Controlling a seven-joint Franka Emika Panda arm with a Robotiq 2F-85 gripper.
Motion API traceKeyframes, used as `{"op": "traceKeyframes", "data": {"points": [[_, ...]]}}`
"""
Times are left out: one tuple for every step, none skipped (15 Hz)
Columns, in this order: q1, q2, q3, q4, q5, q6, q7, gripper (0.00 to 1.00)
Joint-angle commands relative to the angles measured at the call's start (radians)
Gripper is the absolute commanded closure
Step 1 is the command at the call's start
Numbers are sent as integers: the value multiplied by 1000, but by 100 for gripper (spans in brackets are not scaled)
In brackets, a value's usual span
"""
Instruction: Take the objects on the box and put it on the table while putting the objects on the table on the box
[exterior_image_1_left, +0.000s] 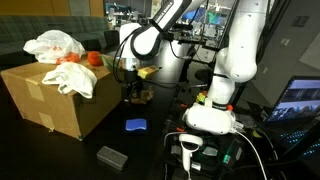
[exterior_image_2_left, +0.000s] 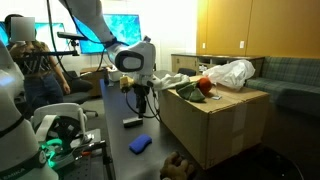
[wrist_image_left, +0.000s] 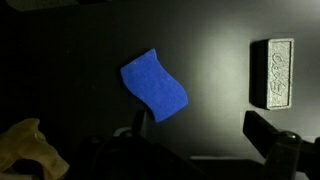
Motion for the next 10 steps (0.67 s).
{"op": "traceKeyframes", "data": {"points": [[-9,6,11,-70,13,103,-116,0],[-8,20,11,-80,-7,122,-142,0],[-7,34,13,-87,-21,144,-176,0],[-6,58,16,-88,-32,173,-203,0],[-5,71,17,-92,-50,192,-220,0],[-2,101,16,-88,-78,226,-218,0],[-2,127,15,-83,-97,256,-219,0],[-2,156,12,-76,-124,282,-218,0],[2,186,2,-74,-163,312,-200,0],[3,215,-3,-70,-185,341,-190,0]]}}
